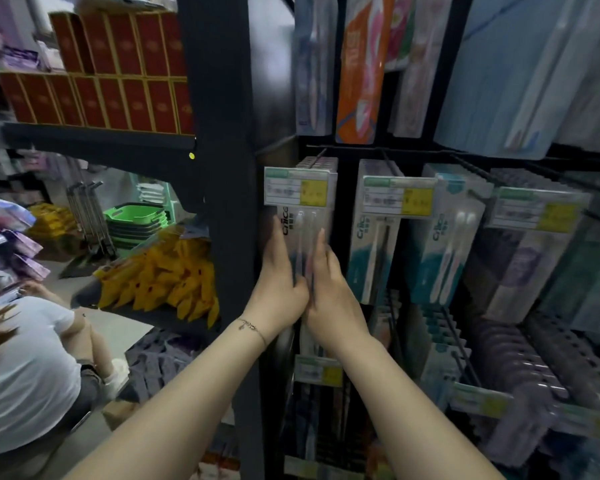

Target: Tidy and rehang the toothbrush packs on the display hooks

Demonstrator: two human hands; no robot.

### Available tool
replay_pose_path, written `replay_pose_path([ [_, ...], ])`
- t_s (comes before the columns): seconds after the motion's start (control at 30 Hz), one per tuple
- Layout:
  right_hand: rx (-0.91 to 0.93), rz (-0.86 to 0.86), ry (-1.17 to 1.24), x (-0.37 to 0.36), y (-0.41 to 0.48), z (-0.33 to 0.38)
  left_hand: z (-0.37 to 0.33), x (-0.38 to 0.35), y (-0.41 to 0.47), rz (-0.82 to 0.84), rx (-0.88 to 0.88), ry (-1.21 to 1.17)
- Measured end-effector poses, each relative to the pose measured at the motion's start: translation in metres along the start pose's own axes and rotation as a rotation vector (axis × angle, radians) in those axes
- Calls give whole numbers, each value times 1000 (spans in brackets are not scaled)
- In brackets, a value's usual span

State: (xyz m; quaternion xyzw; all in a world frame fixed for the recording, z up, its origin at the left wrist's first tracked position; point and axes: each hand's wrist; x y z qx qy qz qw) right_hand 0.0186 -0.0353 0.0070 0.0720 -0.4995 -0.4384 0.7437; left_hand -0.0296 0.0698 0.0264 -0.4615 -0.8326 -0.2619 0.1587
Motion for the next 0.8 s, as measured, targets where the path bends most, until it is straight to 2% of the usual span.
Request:
replay_pose_path([
  [0.27,-66,-2,-29,-4,12,-2,0,3,10,48,9,13],
  [0.53,-73,-25,64,-4,6,-1,0,4,9,38,6,19],
  [0.67,-64,-30,17,8,-6,-8,1,-1,-3,-71,7,2],
  [0.8,-58,-58,-117,25,-22,-21,13,-13,-22,-236,-119,151],
])
Point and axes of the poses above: each hand's wrist, its own y-axis towards the middle knuckle, its own x-axis out of the back of the hand, z = x × y, and after that the axes turned 7 degrees about x, right-handed
